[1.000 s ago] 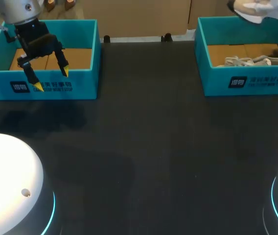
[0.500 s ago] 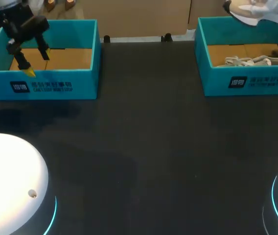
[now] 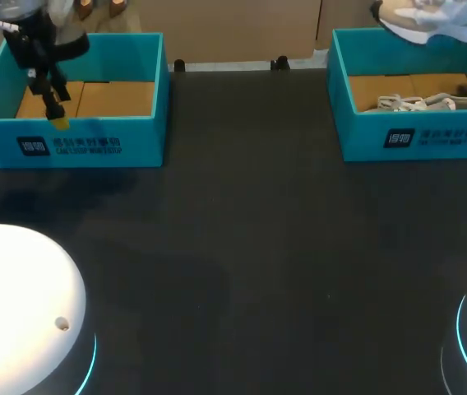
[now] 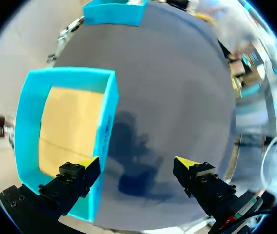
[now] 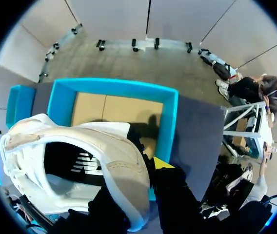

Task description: Take the shoe out of the shoebox, open the shoe tongue, remove and reinsert the insole, then place the shoe into the shoebox

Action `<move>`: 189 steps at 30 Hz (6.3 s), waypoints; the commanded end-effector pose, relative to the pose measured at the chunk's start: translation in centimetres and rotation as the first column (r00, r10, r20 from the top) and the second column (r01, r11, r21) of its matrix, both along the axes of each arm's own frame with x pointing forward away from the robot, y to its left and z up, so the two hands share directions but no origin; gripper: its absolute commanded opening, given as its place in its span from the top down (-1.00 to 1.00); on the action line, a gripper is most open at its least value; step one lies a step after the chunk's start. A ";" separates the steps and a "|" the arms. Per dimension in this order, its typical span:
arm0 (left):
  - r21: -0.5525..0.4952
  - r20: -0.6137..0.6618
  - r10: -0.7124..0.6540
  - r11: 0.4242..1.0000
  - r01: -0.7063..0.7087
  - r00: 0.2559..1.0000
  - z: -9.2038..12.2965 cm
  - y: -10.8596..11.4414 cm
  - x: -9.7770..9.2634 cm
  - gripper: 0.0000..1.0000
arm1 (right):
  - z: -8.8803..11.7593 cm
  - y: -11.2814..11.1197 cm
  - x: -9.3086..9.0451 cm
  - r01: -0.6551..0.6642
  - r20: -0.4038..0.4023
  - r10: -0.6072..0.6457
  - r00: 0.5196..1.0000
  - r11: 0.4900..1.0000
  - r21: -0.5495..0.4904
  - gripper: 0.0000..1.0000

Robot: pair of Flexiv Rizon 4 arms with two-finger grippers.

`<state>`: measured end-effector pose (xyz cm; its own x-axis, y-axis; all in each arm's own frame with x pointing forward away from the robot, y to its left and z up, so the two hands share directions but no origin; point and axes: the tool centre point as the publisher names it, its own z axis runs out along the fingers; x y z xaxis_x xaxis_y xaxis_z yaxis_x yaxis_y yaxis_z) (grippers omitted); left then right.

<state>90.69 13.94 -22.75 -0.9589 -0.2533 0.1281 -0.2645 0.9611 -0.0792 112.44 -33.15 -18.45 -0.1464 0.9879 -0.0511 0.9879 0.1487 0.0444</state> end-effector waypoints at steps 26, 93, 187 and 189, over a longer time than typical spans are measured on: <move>0.067 0.033 0.997 -0.077 -0.995 -0.075 3.0 8.1 1.0 -1.00 | -4.6 0.2 -0.3 0.065 -0.026 -0.066 0.997 0.997 -0.035 1.00; 0.165 -0.104 0.929 0.369 -0.915 0.356 2.9 8.0 5.1 -1.00 | -10.5 -2.6 0.4 0.199 0.060 -0.194 0.979 0.973 -0.113 1.00; 0.165 -0.104 0.929 0.369 -0.915 0.356 2.9 8.0 5.1 -1.00 | -16.4 -0.8 3.3 0.237 0.128 -0.212 0.969 0.946 -0.223 1.00; 0.165 -0.104 0.929 0.369 -0.915 0.356 2.9 8.0 5.1 -1.00 | -16.6 -0.7 3.4 0.236 0.124 -0.213 0.969 0.946 -0.222 1.00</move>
